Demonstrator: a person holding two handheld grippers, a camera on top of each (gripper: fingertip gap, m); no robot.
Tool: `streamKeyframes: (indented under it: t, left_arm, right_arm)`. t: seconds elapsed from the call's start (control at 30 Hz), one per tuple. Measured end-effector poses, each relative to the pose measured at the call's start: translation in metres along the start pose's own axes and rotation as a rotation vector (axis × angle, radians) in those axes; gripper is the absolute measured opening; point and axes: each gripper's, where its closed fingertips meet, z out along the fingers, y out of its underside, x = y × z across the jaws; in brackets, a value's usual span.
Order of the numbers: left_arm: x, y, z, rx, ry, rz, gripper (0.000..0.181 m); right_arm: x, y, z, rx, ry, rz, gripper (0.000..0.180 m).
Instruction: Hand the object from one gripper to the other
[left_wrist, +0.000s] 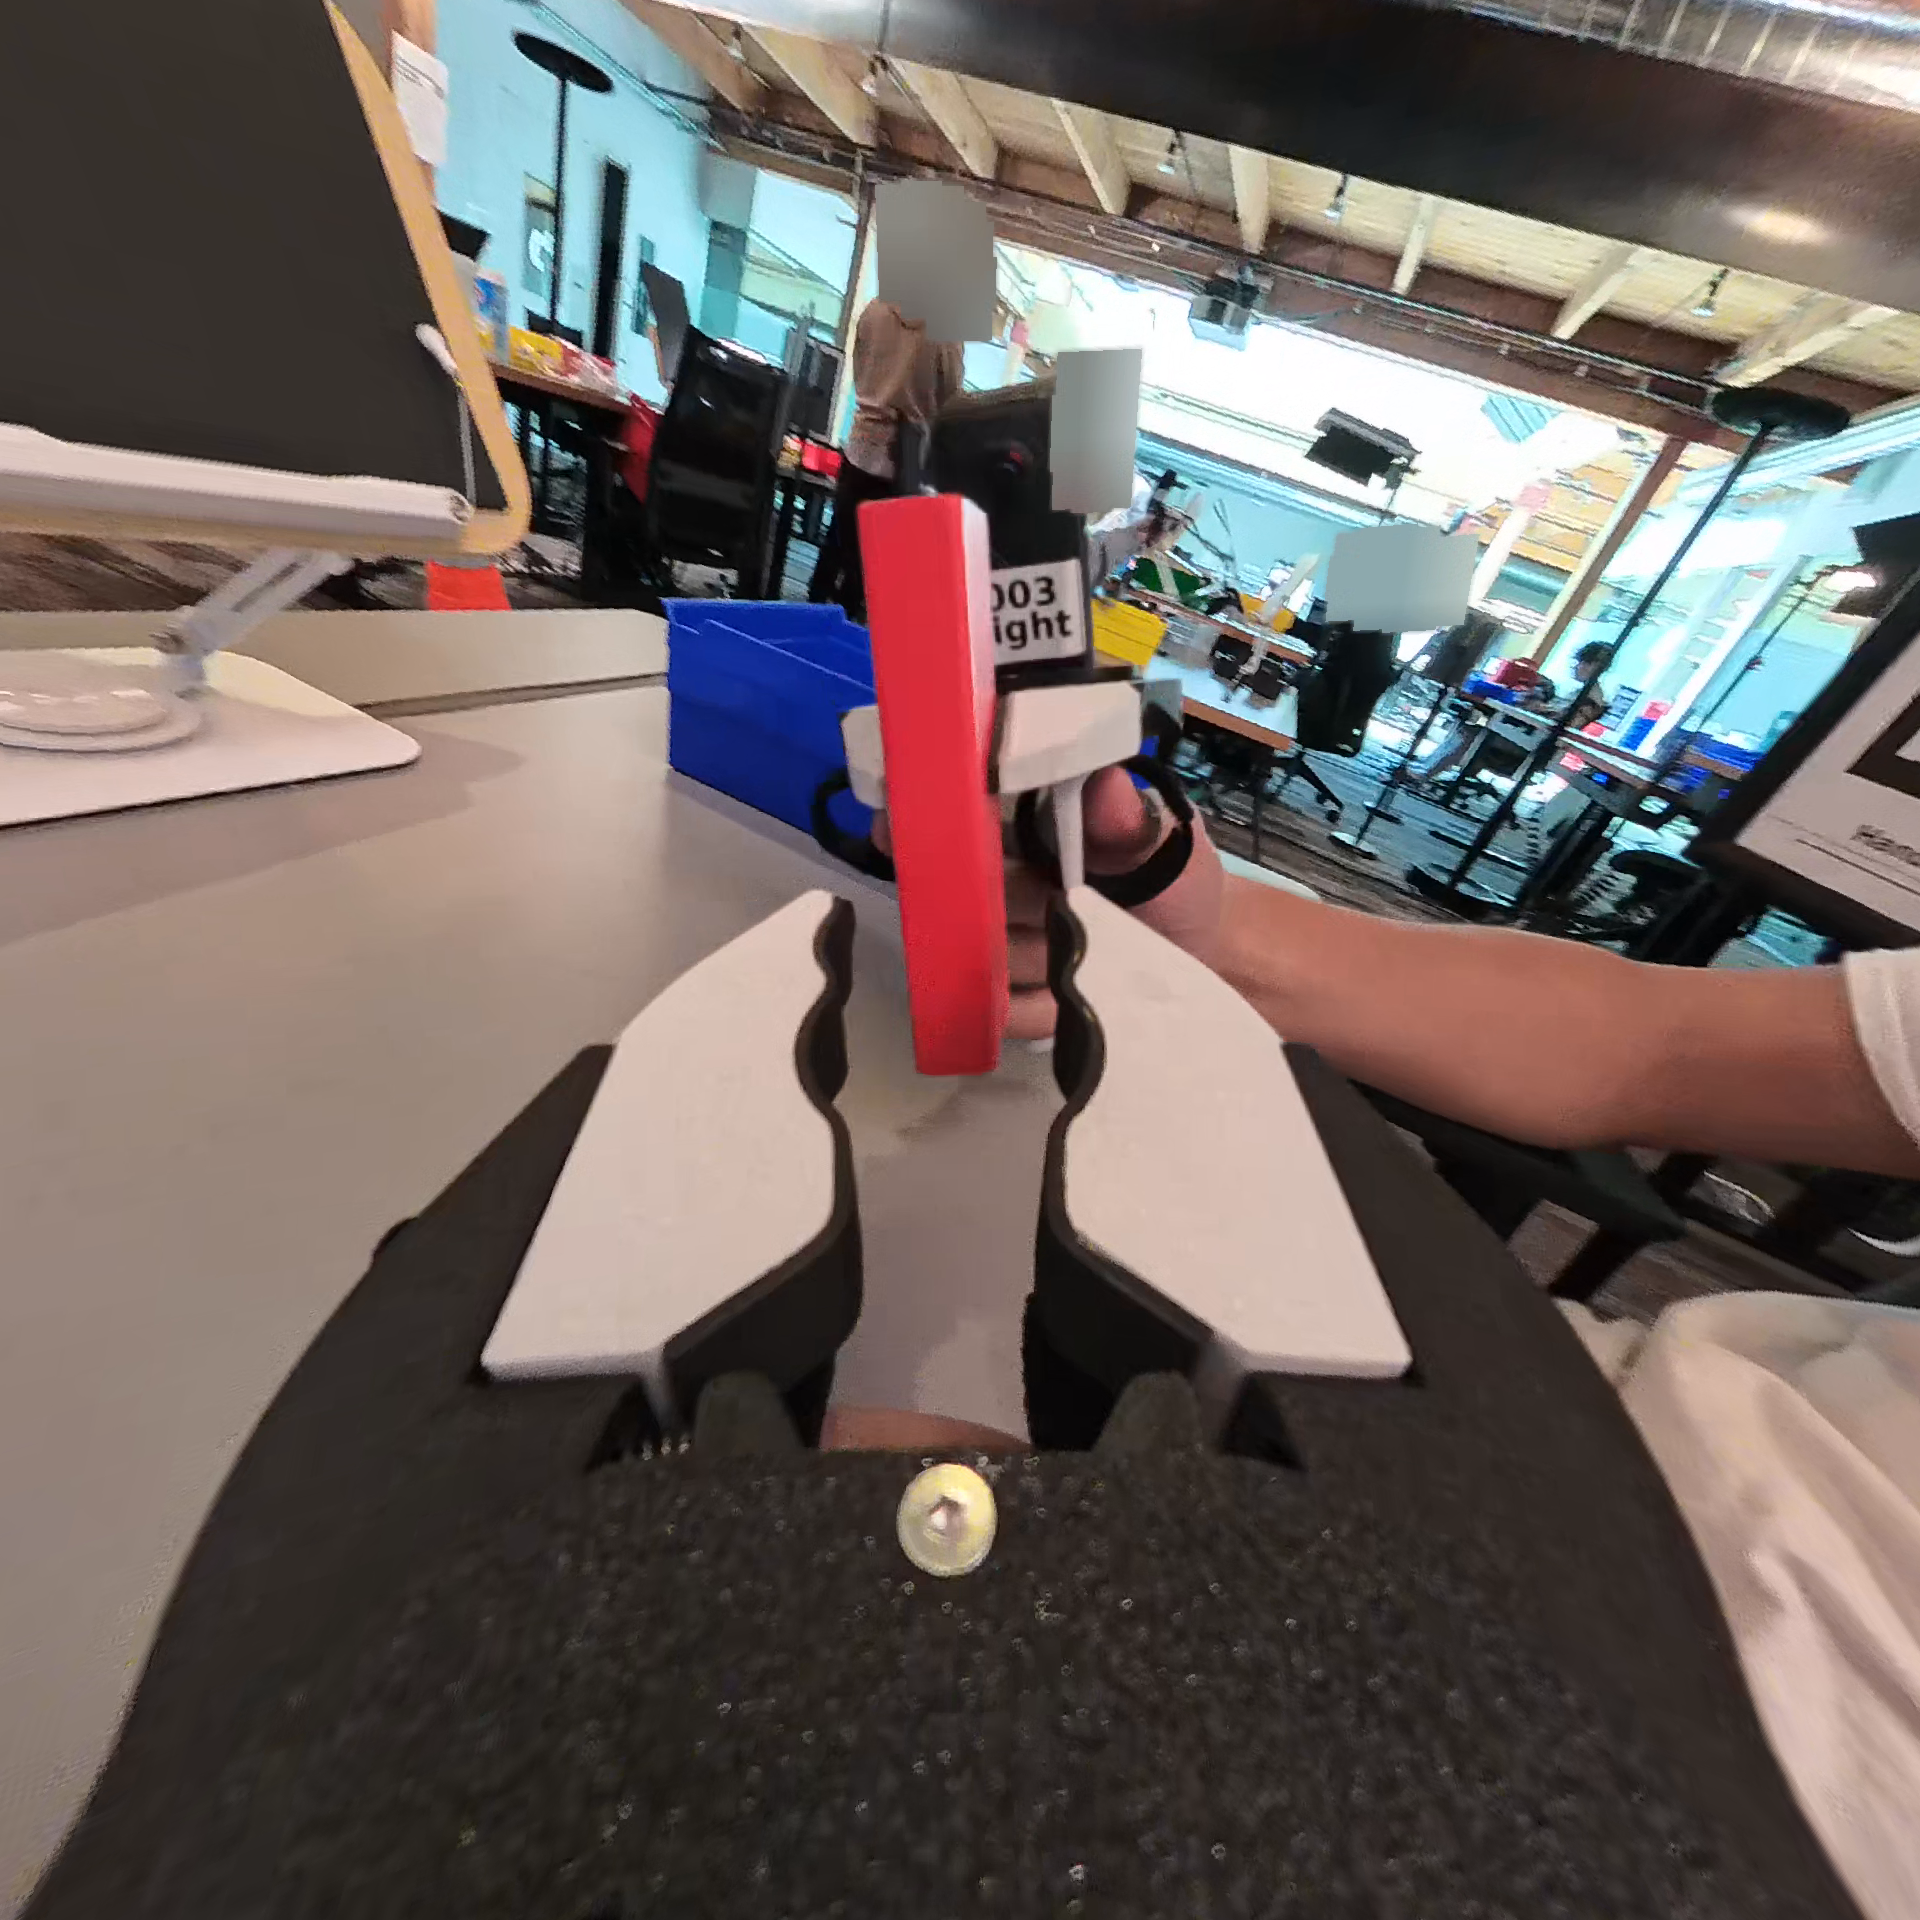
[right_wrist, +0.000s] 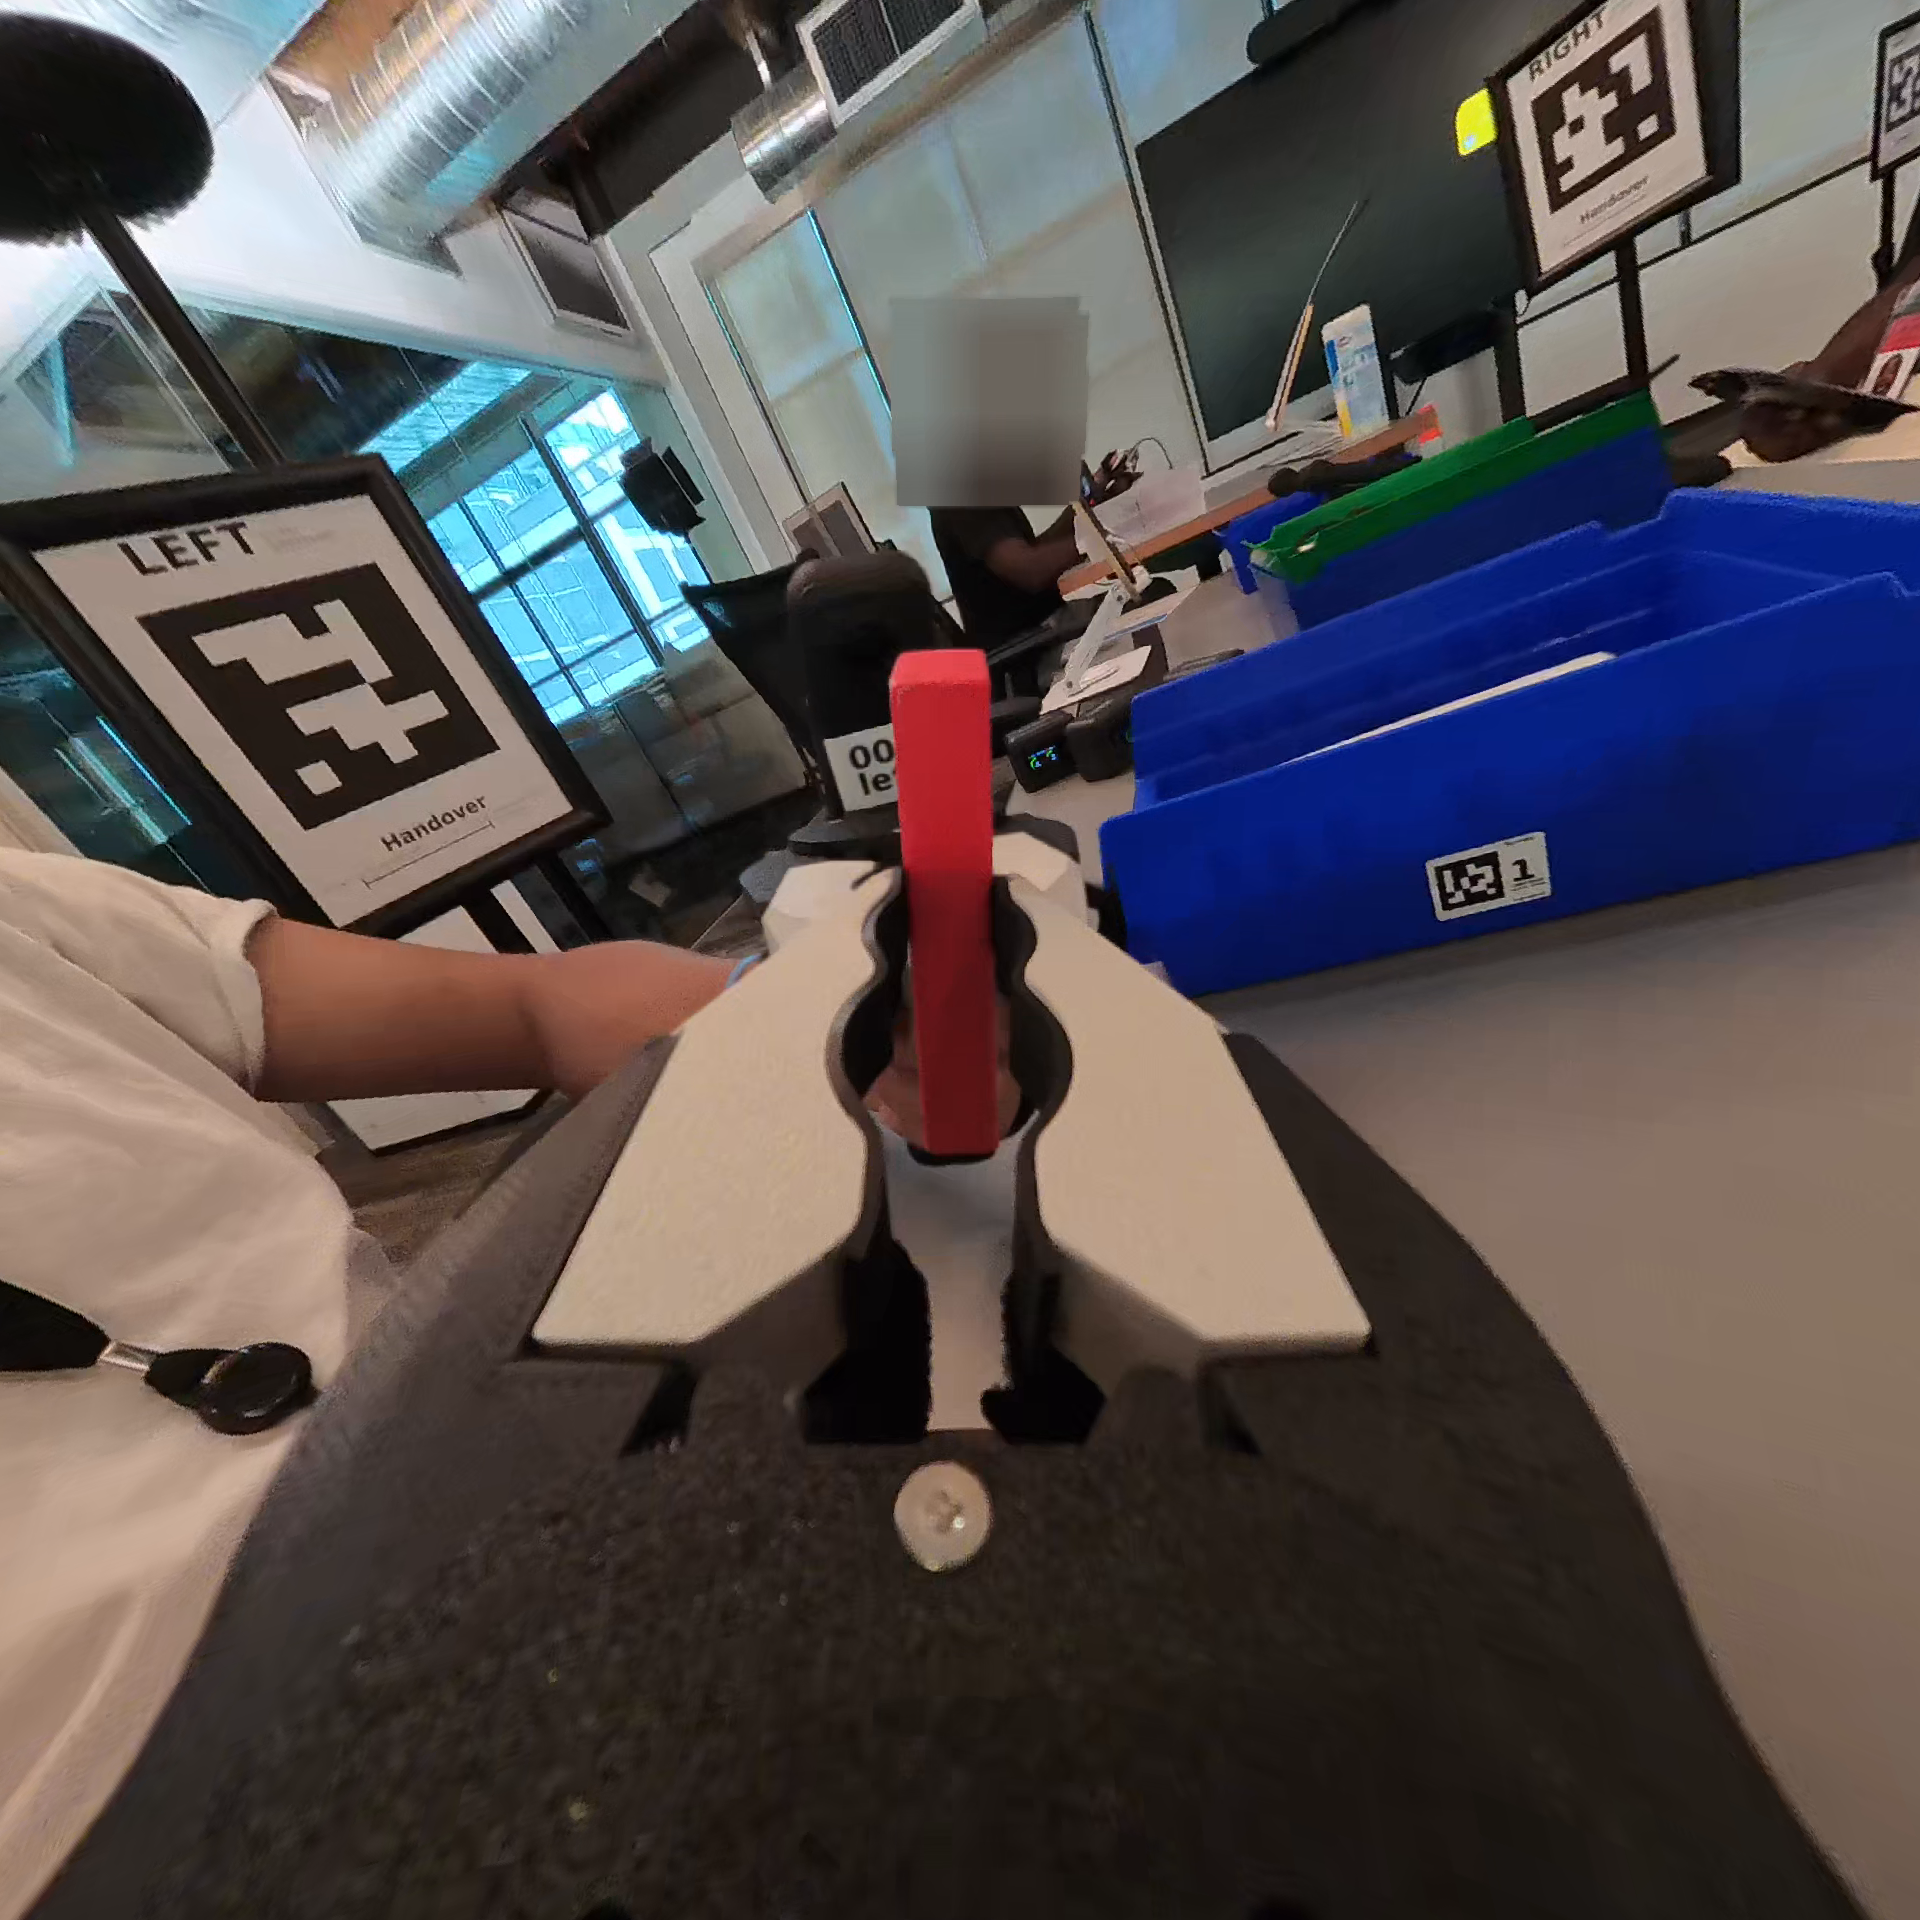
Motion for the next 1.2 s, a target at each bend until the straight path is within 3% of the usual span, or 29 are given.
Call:
streamKeyframes:
  t: [0.1,0.2,0.33,0.43,0.53,0.73,0.97,1.0,1.03,1.2]
  left_arm:
    - [0.003,0.007,0.003,-0.039,0.028,-0.010,0.017]
    - [0.000,0.010,0.003,-0.082,0.001,0.001,0.017]
    - [-0.017,0.013,0.000,-0.129,-0.143,0.116,0.016]
    - [-0.044,0.017,-0.010,-0.207,-0.332,0.232,0.016]
    - [-0.067,0.016,-0.022,-0.290,-0.512,0.395,0.016]
    - [-0.087,0.015,-0.036,-0.474,-0.738,0.740,0.016]
    - [-0.074,0.019,-0.026,-0.529,-0.735,0.931,0.016]
    - [-0.073,0.019,-0.025,-0.533,-0.734,0.944,0.016]
    - [-0.072,0.020,-0.024,-0.541,-0.732,0.954,0.016]
    - [-0.071,0.026,-0.021,-0.551,-0.716,0.934,0.016]
  right_arm:
    - [-0.003,0.001,0.004,0.010,-0.008,-0.008,0.015]
    - [-0.001,0.003,0.002,0.010,-0.007,0.009,0.016]
    - [0.013,0.001,-0.009,0.008,0.062,0.013,0.035]
    - [0.036,-0.009,-0.027,-0.010,0.239,-0.025,0.055]
    - [0.053,-0.025,-0.041,-0.025,0.437,-0.026,0.060]
    - [0.044,-0.015,-0.026,-0.212,0.548,-0.045,0.078]
    - [0.052,0.013,-0.011,-0.333,0.580,-0.041,0.074]
    - [0.052,0.014,-0.010,-0.325,0.572,-0.038,0.067]
    - [0.051,0.015,-0.011,-0.325,0.565,-0.023,0.041]
    - [0.052,0.019,-0.013,-0.329,0.543,0.037,0.035]
